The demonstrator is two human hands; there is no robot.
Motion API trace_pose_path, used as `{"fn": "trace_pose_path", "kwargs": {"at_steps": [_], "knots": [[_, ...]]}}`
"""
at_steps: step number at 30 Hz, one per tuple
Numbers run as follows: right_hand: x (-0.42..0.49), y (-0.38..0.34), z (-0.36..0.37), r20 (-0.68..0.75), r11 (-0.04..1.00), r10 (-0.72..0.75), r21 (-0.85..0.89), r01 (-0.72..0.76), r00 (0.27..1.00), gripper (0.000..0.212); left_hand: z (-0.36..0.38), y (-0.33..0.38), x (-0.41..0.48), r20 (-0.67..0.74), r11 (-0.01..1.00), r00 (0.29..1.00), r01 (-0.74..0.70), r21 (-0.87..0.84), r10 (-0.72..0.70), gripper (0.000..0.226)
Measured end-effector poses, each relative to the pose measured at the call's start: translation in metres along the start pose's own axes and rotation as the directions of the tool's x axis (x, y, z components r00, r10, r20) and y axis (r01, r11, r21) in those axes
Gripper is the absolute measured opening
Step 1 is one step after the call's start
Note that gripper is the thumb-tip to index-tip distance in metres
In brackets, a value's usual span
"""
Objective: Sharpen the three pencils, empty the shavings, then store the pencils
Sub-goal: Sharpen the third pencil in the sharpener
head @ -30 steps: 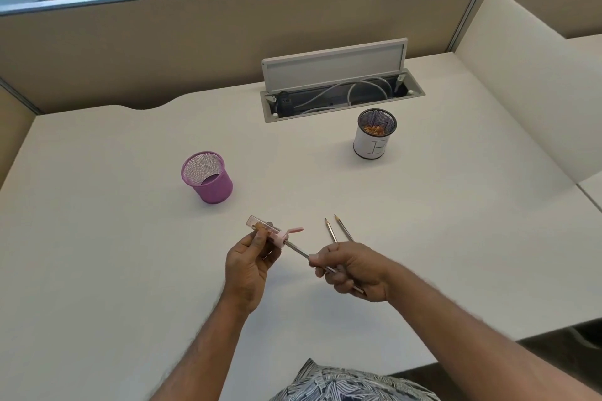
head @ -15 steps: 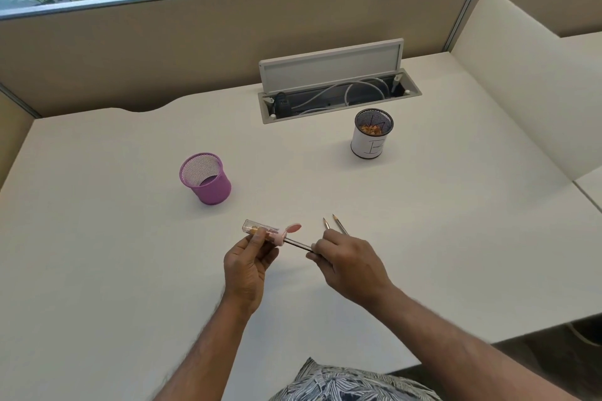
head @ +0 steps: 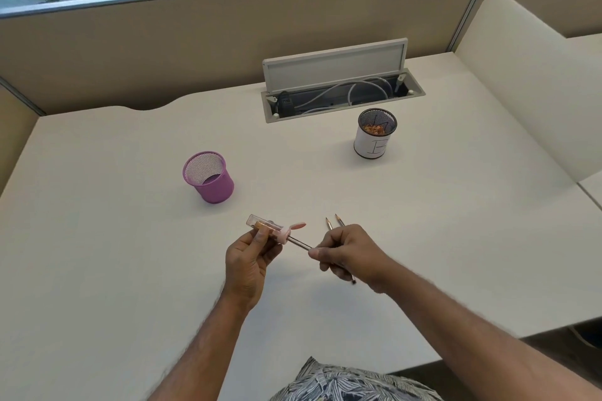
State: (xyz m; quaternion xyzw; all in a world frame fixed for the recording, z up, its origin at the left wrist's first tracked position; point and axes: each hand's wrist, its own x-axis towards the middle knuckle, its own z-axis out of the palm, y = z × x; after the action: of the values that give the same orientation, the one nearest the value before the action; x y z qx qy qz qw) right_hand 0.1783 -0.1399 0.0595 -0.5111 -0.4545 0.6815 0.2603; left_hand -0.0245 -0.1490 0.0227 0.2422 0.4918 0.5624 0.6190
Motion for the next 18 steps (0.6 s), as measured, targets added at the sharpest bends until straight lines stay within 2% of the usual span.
{"fn": "trace_pose_path", "kwargs": {"at_steps": [4,7,9,12,14,16,18], "knots": [[0.000,0.000,-0.007,0.187,0.918,0.262,0.254,-0.305,0.947,0.019,0.002,0.000,0.000,0.038,0.999,0.999,0.018,-0.032,-0.017,0.030],[0.000,0.001,-0.010,0.283,0.868,0.326,0.289,-0.404,0.902,0.016,0.002,-0.001,-0.001,0.047,1.000,0.999,0.009,-0.026,-0.008,0.030],[0.002,0.003,-0.011,0.250,0.907,0.291,0.236,-0.349,0.924,0.017,0.000,-0.002,-0.001,0.040,1.000,0.999,-0.006,-0.019,0.007,0.028],[0.004,0.002,-0.006,0.138,0.981,0.150,0.100,-0.164,0.979,0.017,-0.002,-0.004,0.000,0.003,1.000,1.000,-0.012,0.006,0.012,0.028],[0.005,0.002,-0.002,0.057,0.997,0.049,-0.063,-0.046,0.997,0.030,-0.003,-0.006,0.001,-0.017,0.999,1.000,-0.026,0.032,0.026,0.033],[0.005,0.004,0.001,-0.027,0.960,-0.085,-0.269,0.074,0.996,0.032,-0.003,-0.004,0.001,-0.034,0.998,0.998,-0.043,0.045,0.044,0.030],[0.006,0.008,0.002,-0.065,0.831,-0.305,-0.505,0.232,0.950,0.028,0.000,-0.003,-0.002,-0.052,0.997,0.997,-0.047,0.058,0.050,0.023]]}}
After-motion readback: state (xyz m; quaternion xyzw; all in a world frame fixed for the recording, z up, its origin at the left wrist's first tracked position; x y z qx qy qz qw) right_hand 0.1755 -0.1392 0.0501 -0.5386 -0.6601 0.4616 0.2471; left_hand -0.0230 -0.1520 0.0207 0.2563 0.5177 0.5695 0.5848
